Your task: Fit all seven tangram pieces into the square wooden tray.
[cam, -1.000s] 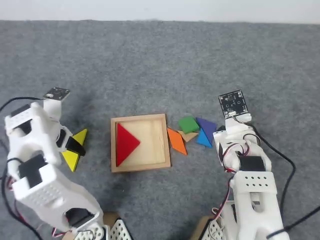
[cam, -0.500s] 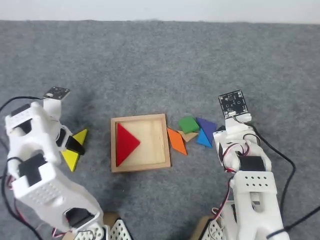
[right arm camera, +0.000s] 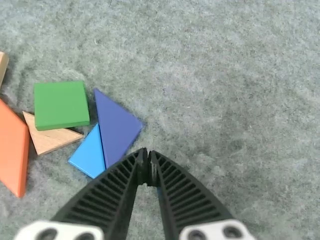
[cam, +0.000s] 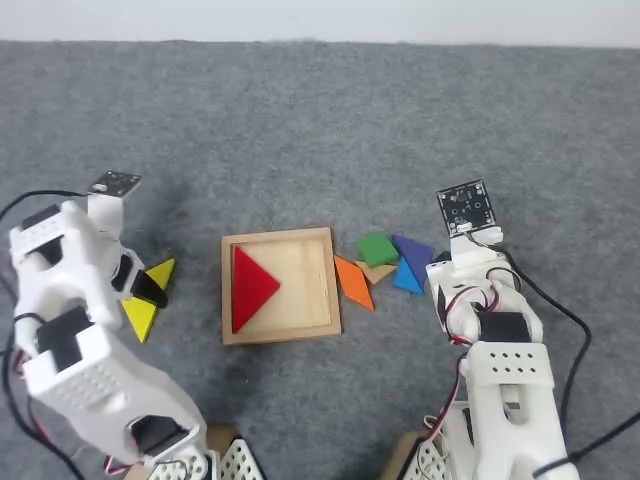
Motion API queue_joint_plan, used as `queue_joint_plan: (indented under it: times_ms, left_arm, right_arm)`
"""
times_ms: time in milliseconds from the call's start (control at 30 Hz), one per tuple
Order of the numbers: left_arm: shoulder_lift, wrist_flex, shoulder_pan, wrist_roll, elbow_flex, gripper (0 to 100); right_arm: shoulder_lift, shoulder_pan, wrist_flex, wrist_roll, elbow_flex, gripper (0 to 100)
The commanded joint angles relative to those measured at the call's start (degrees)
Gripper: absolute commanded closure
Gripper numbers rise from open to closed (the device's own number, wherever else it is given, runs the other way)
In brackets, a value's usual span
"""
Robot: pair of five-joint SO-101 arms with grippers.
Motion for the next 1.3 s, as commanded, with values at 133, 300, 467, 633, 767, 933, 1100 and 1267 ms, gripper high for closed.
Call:
queue_joint_plan:
  times_ms: [133,300,467,633,767,933,1100,1267]
  left_arm:
    - [1.67,-0.18,0.35,-0.62,-1.01,83]
    - [1.23,2.2,1.93,-0.62,-1.1,85]
    - [-6.15,2.46,2.29,-0.53,2.86,85]
    - [-16.79,0.44,2.46,-0.53,11.56,85]
    - [-23.74,-3.08,4.22,-0.53,19.74,85]
    - [-30.42,-3.16,7.91,-0.44,26.07,85]
    - [-32.18,-2.2,9.93,-0.18,27.03,85]
    - [-32.26,2.9,11.34,-0.18,25.1,85]
  right_arm:
    - [-0.4,0.75,-0.92,0.7,-2.55,99.0]
    - [-0.4,0.75,-0.92,0.7,-2.55,99.0]
    - [-0.4,0.75,-0.84,0.7,-2.64,99.0]
    - [-0.4,0.75,-0.66,0.7,-2.73,99.0]
    - [-0.4,0.75,-0.66,0.7,-2.73,99.0]
    - [-0.4,0.75,-0.66,0.7,-2.73,99.0]
    - [-0.4,0.75,-0.66,0.7,-2.81,99.0]
    - [-0.4,0.75,-0.66,0.7,-2.81,99.0]
